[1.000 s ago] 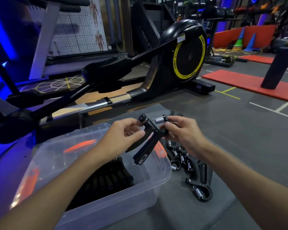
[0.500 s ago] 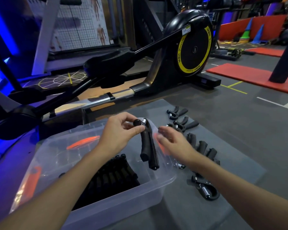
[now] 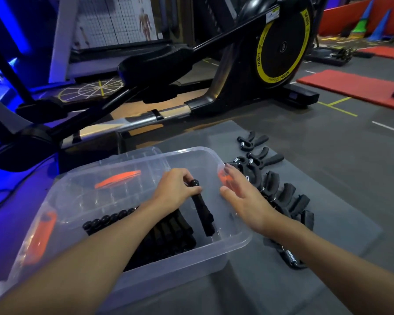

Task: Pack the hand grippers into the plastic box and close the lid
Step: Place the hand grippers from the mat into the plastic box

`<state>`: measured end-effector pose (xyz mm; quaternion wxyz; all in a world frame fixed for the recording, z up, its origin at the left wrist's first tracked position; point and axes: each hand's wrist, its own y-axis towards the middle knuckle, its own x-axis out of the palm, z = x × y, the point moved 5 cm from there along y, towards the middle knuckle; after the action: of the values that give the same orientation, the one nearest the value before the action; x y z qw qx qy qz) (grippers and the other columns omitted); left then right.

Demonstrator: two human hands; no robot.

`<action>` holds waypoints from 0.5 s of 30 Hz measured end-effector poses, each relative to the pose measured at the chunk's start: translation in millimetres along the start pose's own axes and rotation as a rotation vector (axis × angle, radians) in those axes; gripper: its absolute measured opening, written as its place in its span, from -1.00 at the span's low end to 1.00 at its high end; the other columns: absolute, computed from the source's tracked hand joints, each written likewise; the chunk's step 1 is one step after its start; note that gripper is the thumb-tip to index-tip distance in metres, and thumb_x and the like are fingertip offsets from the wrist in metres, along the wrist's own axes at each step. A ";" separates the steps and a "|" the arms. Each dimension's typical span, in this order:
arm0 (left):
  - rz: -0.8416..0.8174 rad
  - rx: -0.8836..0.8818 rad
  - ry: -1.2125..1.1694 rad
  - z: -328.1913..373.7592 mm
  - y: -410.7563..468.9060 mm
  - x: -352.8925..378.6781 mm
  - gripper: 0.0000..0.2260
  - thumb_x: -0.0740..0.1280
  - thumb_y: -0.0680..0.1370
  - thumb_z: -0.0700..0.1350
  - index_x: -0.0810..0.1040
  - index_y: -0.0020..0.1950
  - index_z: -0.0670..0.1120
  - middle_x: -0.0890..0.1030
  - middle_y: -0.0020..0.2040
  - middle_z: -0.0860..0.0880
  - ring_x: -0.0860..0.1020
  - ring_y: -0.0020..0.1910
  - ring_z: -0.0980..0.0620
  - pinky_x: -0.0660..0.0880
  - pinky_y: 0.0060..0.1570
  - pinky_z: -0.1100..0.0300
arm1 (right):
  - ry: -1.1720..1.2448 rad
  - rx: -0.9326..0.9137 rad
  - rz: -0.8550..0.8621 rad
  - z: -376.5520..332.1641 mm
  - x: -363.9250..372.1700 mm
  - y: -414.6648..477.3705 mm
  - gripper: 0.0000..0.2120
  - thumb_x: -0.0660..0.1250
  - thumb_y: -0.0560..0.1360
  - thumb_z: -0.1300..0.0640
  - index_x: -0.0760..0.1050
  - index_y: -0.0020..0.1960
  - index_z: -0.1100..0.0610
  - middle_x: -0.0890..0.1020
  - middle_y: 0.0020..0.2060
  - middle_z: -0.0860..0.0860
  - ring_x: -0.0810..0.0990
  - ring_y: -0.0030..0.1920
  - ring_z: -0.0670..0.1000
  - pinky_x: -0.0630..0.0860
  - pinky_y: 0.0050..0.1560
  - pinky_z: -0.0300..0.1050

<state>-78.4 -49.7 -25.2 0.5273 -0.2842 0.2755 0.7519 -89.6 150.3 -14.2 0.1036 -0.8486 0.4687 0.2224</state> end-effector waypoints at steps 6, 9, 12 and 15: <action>-0.106 -0.068 0.263 -42.2 4.1 11.6 -0.71 0.55 0.33 0.06 0.45 -0.32 0.02 0.53 -0.29 0.06 0.53 -0.23 -0.03 0.46 -0.25 0.10 | 0.012 0.012 -0.001 1.5 -0.1 1.5 -0.43 0.22 0.61 0.06 0.12 0.57 0.01 0.10 0.54 -0.23 0.14 0.51 -0.21 0.12 0.54 -0.05; -0.156 -0.118 0.293 -61.5 -2.2 15.7 -0.71 0.53 0.36 0.08 0.43 -0.26 0.03 0.53 -0.25 0.06 0.54 -0.19 -0.04 0.52 -0.16 0.06 | 0.033 0.016 0.001 3.7 0.3 1.5 -0.43 0.22 0.61 0.06 0.12 0.57 0.00 0.11 0.54 -0.25 0.15 0.50 -0.22 0.12 0.54 -0.06; -0.157 -0.113 0.291 -65.8 -4.0 18.1 -0.72 0.51 0.39 0.08 0.43 -0.23 0.02 0.53 -0.24 0.06 0.54 -0.20 -0.02 0.53 -0.14 0.03 | 0.069 0.018 -0.002 5.0 1.4 2.5 -0.42 0.23 0.60 0.07 0.12 0.57 -0.02 0.13 0.53 -0.26 0.19 0.48 -0.23 0.16 0.53 -0.06; -0.159 -0.109 0.285 -66.6 -3.9 18.6 -0.73 0.50 0.39 0.08 0.44 -0.21 0.02 0.54 -0.25 0.06 0.54 -0.21 -0.01 0.53 -0.14 0.02 | 0.088 0.019 -0.004 4.9 1.9 2.3 -0.42 0.24 0.60 0.08 0.12 0.57 -0.01 0.13 0.53 -0.26 0.21 0.48 -0.22 0.18 0.51 -0.10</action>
<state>-70.8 -84.3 -84.7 0.5248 -0.4368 0.2830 0.6736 -92.0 149.5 -19.3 0.0915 -0.8575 0.4731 0.1802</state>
